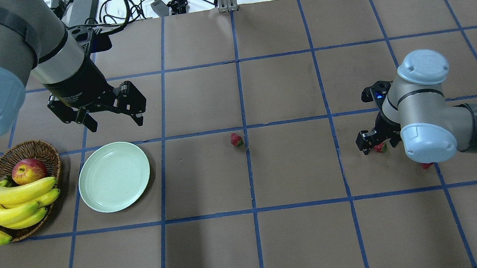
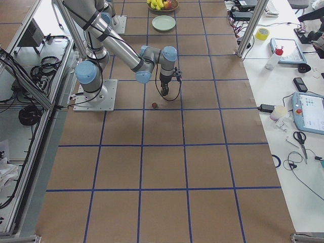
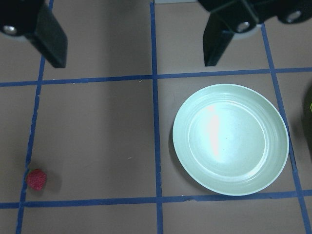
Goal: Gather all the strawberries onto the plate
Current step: 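Grasp the second strawberry with the right gripper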
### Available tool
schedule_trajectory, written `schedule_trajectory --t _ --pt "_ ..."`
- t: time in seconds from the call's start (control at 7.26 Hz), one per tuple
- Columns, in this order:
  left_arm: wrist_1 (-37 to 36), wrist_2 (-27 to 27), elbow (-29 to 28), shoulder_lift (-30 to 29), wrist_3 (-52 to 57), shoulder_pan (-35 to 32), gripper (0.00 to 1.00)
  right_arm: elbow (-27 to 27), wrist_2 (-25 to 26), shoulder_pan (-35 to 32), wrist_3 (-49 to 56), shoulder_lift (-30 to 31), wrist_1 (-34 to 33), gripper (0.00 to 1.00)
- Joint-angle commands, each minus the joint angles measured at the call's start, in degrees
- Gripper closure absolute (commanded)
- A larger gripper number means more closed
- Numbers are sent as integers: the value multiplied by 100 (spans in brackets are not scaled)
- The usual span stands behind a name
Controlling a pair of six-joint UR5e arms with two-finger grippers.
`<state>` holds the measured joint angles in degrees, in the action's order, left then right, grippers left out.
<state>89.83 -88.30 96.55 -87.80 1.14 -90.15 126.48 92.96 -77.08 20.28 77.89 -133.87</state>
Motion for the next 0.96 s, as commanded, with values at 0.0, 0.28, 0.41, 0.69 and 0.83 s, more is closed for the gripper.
schedule_trajectory --t 0.0,0.28,0.41,0.69,0.83 --pt "-10 6 -5 0 -17 -3 0 -1 46 0 3 -54 -25 32" --pt "-19 6 -5 9 -18 -3 0 -9 64 0 125 -54 -34 71" --pt "-10 6 4 -9 -9 -3 0 -35 73 0 169 -54 -25 92" --pt "-19 -3 4 0 53 -3 0 -62 29 0 65 -45 -25 100" --pt "-19 6 4 -9 27 -3 0 -62 -32 -43 -23 -28 -8 100"
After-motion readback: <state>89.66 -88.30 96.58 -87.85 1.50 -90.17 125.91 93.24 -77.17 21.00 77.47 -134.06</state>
